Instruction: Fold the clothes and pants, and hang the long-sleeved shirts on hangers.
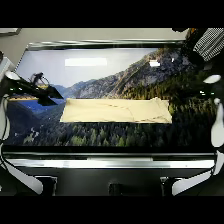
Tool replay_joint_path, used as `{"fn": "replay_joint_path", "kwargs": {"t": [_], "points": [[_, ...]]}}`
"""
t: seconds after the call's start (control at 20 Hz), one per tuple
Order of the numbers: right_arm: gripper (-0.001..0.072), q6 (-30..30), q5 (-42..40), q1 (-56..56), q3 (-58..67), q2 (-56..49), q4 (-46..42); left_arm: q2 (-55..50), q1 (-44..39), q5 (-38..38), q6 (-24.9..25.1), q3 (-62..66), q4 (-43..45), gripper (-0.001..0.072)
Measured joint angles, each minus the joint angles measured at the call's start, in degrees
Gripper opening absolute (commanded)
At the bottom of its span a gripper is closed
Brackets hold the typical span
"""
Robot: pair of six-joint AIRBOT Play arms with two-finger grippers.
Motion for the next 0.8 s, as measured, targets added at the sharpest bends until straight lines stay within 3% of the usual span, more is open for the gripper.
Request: {"fn": "replay_joint_path", "kwargs": {"t": [0.25, 0.65, 0.7, 0.75, 0.8], "points": [[0.0720, -3.1, 5.7, -8.7, -5.1, -1.1, -2.2, 7.3, 1.7, -2.4, -3.1, 2.6, -0.1, 0.0713], [0.0714, -13.4, 6.4, -4.8, -9.0, -6.4, 11.9, 14.3, -6.0, -2.3, -5.0, 3.2, -0.6, 0.0713], [0.0689, -13.8, 5.9, -3.5, -9.1, -6.7, 12.7, 14.6, -7.2, -1.9, -5.1, 3.2, -0.9, 0.0712], [0.0602, -14.1, 5.2, -2.3, -9.2, -6.9, 13.0, 14.7, -8.4, -1.7, -5.3, 3.2, -1.3, 0.0712], [0.0370, -14.1, 4.2, -1.1, -9.2, -7.0, 12.9, 14.8, -9.6, -1.5, -5.4, 3.2, -1.5, 0.0712]]}}
